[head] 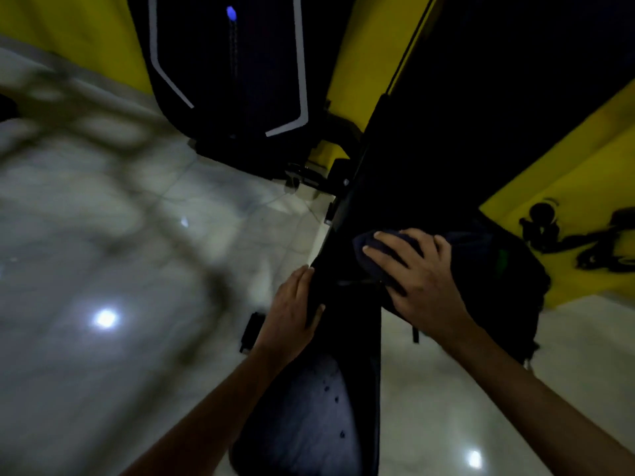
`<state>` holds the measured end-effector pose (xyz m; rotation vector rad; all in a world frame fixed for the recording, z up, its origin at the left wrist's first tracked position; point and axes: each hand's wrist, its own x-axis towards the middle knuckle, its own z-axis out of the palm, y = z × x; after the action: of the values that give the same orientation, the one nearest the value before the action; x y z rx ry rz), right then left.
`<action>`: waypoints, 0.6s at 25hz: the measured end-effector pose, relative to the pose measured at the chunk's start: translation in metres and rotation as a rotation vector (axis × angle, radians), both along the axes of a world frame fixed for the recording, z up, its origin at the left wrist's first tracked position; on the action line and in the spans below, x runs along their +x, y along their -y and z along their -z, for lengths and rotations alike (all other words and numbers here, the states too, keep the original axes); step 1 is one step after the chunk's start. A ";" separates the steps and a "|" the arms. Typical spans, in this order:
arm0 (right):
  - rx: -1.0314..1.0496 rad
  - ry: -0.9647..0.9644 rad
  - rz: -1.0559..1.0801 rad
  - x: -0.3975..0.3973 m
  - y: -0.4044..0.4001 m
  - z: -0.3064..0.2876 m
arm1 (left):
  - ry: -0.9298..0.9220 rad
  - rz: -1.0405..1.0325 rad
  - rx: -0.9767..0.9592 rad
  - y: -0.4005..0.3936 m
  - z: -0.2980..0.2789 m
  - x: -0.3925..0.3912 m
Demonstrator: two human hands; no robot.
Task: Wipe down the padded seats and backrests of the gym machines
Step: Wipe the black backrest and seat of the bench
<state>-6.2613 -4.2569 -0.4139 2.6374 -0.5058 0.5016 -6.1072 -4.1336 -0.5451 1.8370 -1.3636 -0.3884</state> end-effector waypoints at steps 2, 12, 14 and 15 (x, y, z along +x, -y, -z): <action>0.223 0.092 0.106 -0.019 -0.024 0.019 | 0.008 -0.008 0.053 -0.031 0.006 -0.012; 0.785 0.140 0.428 -0.103 -0.199 0.105 | -0.058 -0.221 0.333 -0.151 0.011 -0.062; 0.821 0.162 0.477 -0.098 -0.226 0.126 | -0.019 -0.232 0.372 -0.151 0.014 -0.065; 0.839 0.171 0.517 -0.094 -0.230 0.133 | -0.029 -0.257 0.395 -0.149 0.015 -0.067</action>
<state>-6.3554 -4.0267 -0.5470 3.0151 -1.7077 0.3967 -6.1740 -3.9850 -0.5599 2.2878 -1.0645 -0.5767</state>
